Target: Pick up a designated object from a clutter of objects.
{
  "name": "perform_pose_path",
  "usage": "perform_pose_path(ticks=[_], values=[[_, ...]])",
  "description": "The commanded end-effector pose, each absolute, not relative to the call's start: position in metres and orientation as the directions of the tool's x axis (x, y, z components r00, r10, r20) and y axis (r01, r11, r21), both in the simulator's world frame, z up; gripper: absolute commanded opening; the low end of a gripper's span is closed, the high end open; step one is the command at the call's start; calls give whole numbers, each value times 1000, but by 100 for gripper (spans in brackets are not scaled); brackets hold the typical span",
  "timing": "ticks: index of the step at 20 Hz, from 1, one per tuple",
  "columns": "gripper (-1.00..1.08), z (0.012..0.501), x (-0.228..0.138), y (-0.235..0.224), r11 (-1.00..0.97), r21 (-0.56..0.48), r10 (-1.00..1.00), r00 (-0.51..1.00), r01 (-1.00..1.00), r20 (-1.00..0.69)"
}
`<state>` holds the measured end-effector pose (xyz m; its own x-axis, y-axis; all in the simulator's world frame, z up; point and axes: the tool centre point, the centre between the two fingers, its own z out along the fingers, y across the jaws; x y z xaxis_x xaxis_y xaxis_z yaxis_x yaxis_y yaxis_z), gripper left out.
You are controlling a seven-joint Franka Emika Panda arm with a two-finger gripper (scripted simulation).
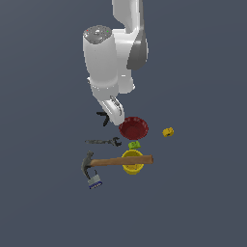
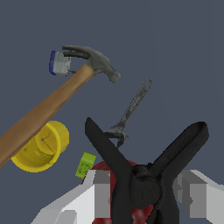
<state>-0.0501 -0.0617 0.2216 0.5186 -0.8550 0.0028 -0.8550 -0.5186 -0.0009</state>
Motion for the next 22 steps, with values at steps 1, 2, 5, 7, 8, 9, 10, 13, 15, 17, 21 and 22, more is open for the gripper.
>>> perform_pose_path(ticks=[1, 2, 5, 7, 8, 9, 10, 13, 15, 17, 21, 22], values=[[-100, 247, -54, -55, -518, 1, -855, 518, -855, 4], [-100, 257, -55, -53, -518, 1, -855, 518, -855, 4], [-100, 287, -58, -46, -518, 1, -855, 518, -855, 4], [-100, 306, -60, -41, -519, 1, -855, 519, -855, 4], [-100, 316, -61, -38, -519, 1, -855, 519, -855, 4], [-100, 325, -62, -36, -519, 1, -855, 519, -855, 4], [-100, 333, -63, -34, -519, 1, -855, 519, -855, 3], [-100, 357, -65, -28, -520, 1, -854, 520, -854, 3], [-100, 370, -66, -24, -520, 1, -854, 520, -854, 2], [-100, 381, -66, -21, -520, 1, -854, 520, -854, 2], [-100, 397, -67, -17, -521, 0, -854, 521, -854, 1], [-100, 400, -67, -16, -521, 0, -854, 521, -854, 1]])
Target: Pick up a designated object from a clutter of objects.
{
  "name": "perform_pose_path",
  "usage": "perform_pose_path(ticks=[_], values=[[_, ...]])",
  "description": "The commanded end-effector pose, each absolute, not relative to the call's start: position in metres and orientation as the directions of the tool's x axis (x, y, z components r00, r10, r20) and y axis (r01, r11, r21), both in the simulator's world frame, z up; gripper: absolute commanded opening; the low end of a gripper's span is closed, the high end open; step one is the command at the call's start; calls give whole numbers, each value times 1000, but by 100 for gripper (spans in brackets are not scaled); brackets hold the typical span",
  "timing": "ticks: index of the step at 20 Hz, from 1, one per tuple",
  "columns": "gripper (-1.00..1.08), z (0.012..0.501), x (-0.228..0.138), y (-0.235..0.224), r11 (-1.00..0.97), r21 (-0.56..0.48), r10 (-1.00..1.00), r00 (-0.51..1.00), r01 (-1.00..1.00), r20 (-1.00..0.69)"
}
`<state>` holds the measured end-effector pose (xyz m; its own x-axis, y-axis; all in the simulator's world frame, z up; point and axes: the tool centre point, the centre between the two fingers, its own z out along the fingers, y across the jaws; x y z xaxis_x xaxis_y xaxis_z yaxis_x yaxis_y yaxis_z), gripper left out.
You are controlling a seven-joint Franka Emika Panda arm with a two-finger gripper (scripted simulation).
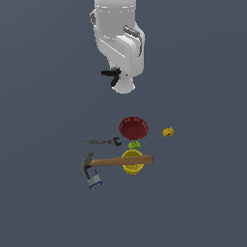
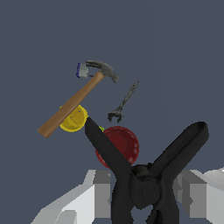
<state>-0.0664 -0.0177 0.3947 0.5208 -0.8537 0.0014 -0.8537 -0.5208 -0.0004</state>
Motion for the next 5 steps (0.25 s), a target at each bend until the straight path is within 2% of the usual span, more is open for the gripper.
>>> perform_pose_path(ticks=[1, 5], values=[[-100, 402, -67, -16, -521, 0, -854, 521, -854, 0], [-100, 406, -67, -15, -521, 0, -854, 521, -854, 0]])
